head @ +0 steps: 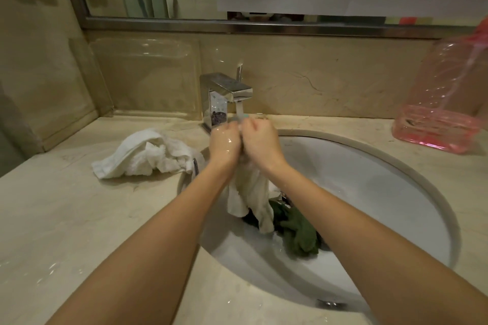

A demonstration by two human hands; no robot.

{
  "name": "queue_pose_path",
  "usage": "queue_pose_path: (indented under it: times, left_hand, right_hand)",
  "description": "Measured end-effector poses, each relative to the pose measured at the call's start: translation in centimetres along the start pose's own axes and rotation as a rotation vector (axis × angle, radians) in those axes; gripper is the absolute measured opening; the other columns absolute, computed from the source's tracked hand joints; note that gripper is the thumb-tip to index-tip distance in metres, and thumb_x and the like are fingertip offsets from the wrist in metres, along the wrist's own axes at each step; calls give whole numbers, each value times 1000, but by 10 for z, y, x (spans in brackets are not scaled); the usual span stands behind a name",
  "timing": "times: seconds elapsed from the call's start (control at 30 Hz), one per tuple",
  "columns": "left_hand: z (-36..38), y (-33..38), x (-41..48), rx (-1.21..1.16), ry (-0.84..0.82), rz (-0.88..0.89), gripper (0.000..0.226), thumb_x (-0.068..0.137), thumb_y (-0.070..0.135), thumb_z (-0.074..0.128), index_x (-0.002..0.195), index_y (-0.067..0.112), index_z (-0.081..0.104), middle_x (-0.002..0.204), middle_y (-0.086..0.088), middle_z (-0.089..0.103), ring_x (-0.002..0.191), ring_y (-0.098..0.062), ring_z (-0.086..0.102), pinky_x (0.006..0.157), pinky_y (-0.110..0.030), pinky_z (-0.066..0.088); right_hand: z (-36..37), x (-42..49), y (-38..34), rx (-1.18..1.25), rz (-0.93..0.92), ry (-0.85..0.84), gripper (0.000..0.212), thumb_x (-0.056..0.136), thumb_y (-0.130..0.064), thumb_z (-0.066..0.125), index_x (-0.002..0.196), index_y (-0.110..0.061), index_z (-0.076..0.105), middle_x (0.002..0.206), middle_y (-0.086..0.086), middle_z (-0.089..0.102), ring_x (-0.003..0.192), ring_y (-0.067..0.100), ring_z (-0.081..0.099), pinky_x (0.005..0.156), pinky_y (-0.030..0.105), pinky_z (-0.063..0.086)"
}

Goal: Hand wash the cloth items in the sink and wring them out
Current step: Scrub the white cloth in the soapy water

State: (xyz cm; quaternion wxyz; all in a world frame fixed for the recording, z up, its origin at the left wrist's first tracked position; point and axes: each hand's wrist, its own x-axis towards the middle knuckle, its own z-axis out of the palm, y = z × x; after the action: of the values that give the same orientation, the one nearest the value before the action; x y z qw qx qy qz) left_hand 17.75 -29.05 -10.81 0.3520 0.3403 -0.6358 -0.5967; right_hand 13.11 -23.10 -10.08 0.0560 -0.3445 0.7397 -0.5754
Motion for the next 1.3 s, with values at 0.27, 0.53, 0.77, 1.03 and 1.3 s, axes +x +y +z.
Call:
queue_pose_path:
  times: [0.27,0.53,0.77,1.03,1.3]
  left_hand:
    - [-9,-3,-4,31,-258,14,56,96,52,50,123,3,57,103,-2,63,89,-13,59,76,-23,48]
    - [-28,-12,6,-21,-419,-15,32,91,42,65,93,10,66,77,-3,67,73,-14,61,69,-22,49]
    - [-35,-10,15,-299,-174,9,23,98,36,56,95,16,65,71,0,64,62,-11,60,59,-22,51]
    - [-18,-11,10,-215,-81,-22,22,103,32,44,101,15,59,85,-9,66,72,-18,62,65,-29,51]
    - [19,-5,-17,-185,-46,-76,44,104,43,32,101,11,62,90,-9,66,86,-19,63,73,-29,53]
  right_hand:
    - [-37,28,24,42,77,-94,38,102,-31,45,68,-16,45,66,6,41,63,16,39,56,29,28]
    - [-52,25,22,12,59,-227,44,91,-56,52,84,-13,58,76,2,55,68,17,51,61,24,35]
    - [-61,14,69,-26,259,-725,14,97,-20,56,85,-14,60,80,-3,62,80,16,61,85,37,49]
    - [-49,18,30,428,235,-255,24,106,-27,38,101,-11,56,70,-1,63,60,10,59,56,25,47]
    - [-7,11,11,-58,62,30,47,100,-20,42,54,-16,39,51,-2,38,51,13,33,52,30,25]
